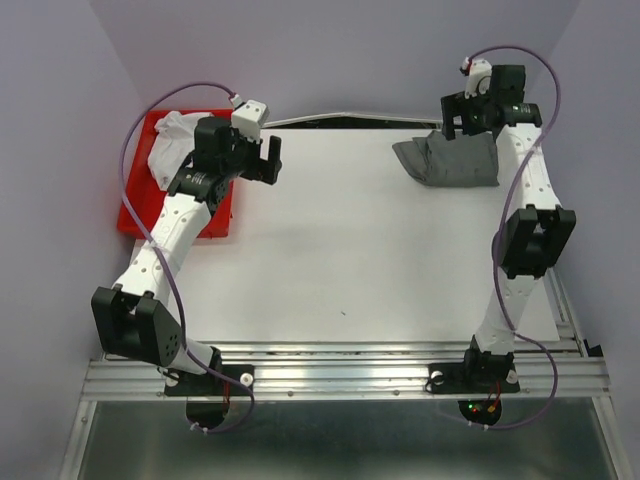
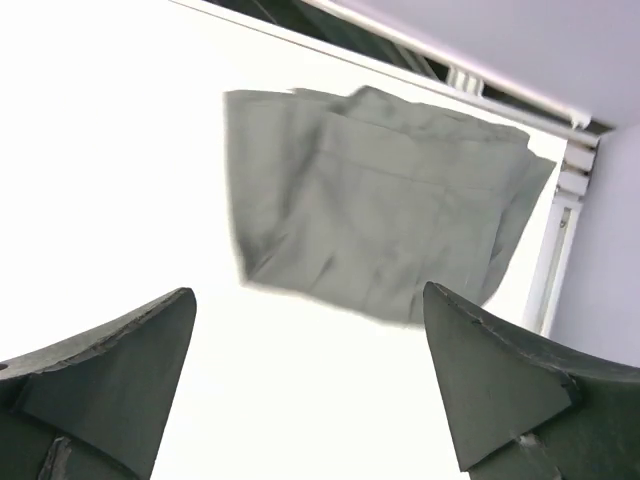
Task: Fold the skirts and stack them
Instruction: Neatly place the folded skirt to the corner
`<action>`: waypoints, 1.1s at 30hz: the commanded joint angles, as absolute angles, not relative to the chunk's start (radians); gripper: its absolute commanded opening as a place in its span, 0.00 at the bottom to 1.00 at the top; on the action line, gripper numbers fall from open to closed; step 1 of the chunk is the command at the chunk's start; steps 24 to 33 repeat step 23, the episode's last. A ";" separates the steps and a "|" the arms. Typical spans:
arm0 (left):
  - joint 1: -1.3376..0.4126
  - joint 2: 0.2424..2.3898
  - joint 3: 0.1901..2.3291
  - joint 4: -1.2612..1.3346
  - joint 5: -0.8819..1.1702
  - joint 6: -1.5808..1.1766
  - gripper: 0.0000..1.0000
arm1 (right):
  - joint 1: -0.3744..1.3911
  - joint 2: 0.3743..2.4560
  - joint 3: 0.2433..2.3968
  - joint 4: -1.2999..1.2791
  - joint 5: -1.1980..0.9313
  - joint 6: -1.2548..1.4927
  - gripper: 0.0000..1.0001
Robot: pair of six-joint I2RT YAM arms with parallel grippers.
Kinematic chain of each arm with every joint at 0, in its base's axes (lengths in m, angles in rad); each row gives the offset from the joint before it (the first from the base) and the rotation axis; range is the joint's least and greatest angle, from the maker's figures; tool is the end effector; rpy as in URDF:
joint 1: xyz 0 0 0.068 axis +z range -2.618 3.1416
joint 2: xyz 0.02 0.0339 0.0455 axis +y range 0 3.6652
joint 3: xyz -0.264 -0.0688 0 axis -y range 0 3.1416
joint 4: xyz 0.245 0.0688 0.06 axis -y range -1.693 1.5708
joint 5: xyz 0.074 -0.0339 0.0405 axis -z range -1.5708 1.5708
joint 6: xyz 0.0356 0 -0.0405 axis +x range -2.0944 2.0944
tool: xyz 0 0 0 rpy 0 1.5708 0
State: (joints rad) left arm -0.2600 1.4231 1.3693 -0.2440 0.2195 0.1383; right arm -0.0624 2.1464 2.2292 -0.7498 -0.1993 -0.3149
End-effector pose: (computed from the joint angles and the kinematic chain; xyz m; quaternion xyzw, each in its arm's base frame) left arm 0.3198 -0.0931 0.3895 0.2220 0.7707 -0.1238 0.5844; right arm 0.4880 -0.0234 0.3477 -0.1558 0.8826 0.0064 0.4436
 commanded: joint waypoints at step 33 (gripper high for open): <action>-0.256 1.077 0.914 -0.186 0.229 0.264 0.98 | 0.038 1.226 0.983 -0.703 -0.434 -0.192 1.00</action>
